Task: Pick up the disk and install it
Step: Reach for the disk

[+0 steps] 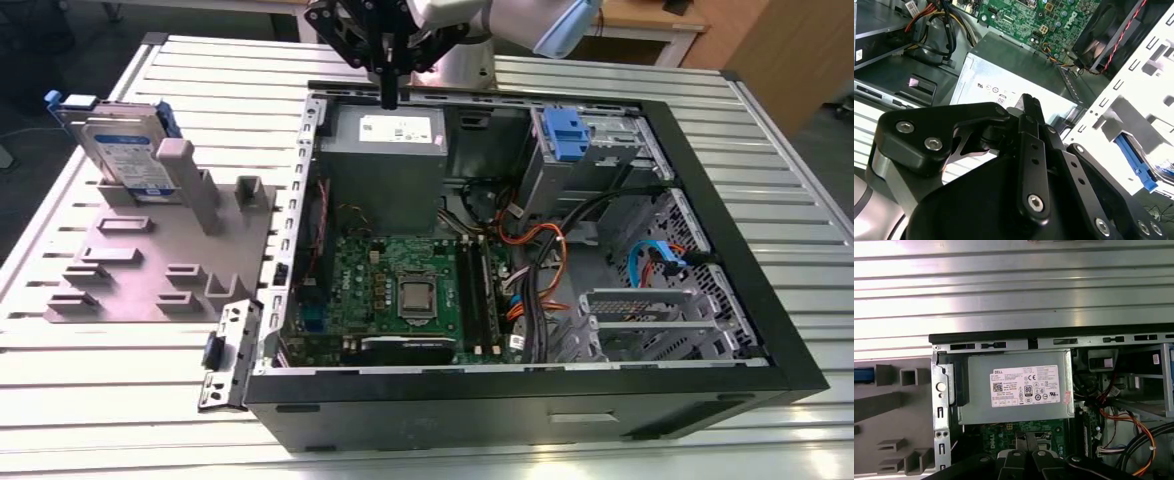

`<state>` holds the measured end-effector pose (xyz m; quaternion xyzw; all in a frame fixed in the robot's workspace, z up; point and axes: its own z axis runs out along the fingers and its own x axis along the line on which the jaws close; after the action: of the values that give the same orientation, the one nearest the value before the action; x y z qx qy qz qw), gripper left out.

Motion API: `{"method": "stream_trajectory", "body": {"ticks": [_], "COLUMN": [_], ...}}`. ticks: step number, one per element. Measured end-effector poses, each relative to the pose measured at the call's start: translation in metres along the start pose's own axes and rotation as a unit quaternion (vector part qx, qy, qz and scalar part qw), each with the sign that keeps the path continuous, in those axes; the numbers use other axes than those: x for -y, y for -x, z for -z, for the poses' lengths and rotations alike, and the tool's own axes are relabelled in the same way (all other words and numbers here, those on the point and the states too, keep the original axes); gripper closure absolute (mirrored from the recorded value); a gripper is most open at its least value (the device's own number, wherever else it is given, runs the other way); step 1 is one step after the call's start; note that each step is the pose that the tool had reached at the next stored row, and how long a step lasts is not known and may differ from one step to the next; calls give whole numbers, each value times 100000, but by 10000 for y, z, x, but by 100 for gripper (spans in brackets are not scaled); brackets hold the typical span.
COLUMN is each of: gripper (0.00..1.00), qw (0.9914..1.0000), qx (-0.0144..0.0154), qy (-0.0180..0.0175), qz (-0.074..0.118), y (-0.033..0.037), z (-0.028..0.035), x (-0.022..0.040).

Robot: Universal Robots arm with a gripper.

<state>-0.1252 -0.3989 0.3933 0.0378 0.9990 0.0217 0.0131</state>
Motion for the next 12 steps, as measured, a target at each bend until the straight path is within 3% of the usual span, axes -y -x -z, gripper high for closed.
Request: {"method": "stream_trajectory", "body": {"ticks": [12], "gripper": [89], "qw": [100000], "qx": [1], "qy": [4], "qz": [-4], "y": [-68], "z": [-2], "x": [5]}}
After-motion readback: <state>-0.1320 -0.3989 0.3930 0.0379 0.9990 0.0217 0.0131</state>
